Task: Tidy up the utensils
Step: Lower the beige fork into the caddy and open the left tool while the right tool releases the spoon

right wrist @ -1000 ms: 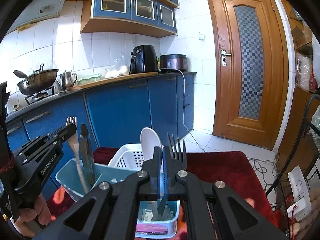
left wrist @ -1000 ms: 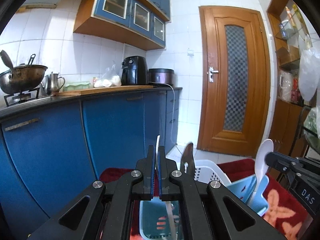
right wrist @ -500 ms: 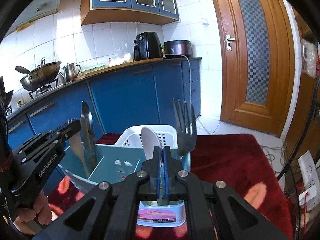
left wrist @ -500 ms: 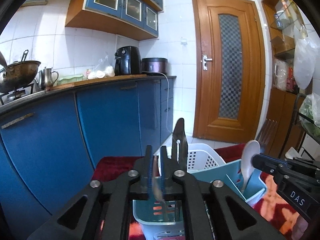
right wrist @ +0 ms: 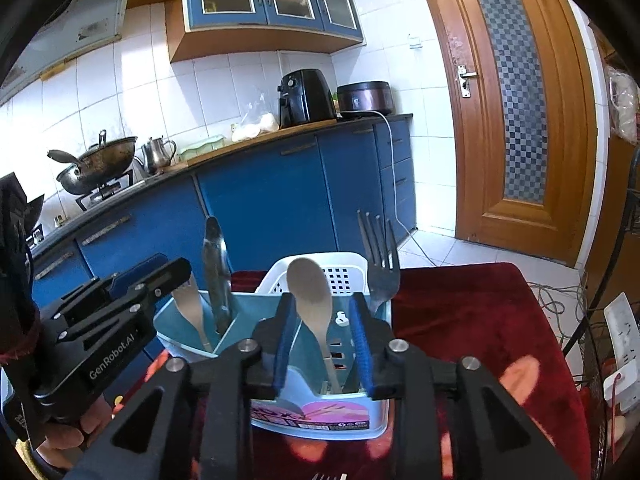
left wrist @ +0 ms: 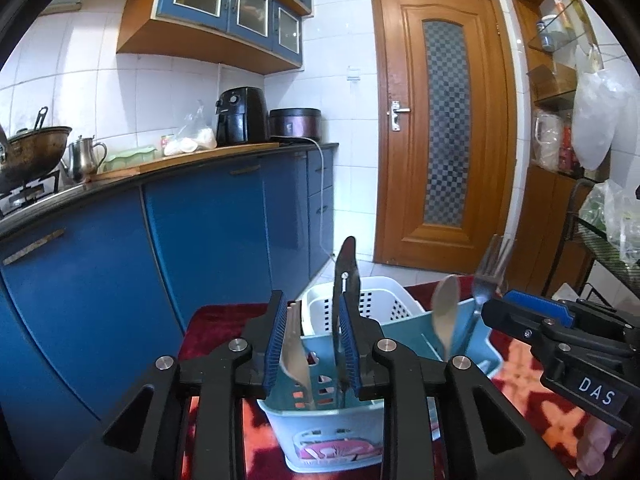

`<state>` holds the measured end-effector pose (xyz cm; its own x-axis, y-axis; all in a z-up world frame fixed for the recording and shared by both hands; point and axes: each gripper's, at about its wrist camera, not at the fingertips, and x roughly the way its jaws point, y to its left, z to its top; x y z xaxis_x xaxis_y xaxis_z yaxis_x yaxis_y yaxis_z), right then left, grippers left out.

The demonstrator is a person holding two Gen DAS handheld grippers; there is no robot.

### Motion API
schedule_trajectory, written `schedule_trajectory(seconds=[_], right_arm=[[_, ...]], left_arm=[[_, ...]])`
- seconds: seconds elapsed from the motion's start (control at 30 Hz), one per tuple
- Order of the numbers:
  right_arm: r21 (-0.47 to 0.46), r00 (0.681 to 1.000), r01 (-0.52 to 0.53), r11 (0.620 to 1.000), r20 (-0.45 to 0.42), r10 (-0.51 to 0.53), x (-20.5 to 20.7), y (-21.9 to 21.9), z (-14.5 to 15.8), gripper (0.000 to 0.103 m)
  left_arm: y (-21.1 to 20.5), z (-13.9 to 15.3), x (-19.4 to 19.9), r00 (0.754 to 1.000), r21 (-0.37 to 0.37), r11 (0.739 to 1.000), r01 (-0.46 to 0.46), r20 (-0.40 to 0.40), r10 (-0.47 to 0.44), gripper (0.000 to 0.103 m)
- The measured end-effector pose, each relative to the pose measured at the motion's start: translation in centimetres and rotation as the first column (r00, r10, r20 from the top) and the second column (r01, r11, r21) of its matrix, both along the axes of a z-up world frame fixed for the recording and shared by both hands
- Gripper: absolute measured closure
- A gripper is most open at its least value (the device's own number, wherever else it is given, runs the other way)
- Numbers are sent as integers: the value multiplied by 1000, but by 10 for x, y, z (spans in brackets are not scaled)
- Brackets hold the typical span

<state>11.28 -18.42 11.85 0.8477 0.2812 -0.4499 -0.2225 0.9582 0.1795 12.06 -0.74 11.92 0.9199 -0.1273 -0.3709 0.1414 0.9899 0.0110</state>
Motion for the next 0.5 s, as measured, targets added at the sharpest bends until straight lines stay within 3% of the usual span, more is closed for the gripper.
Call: schedule_trajectory(seconds=[0.5], right_arm=[[28, 999, -31, 999, -39, 32, -43, -9, 22, 69]], left_arm=[[9, 25, -41, 999, -35, 999, 37, -22, -38, 76]])
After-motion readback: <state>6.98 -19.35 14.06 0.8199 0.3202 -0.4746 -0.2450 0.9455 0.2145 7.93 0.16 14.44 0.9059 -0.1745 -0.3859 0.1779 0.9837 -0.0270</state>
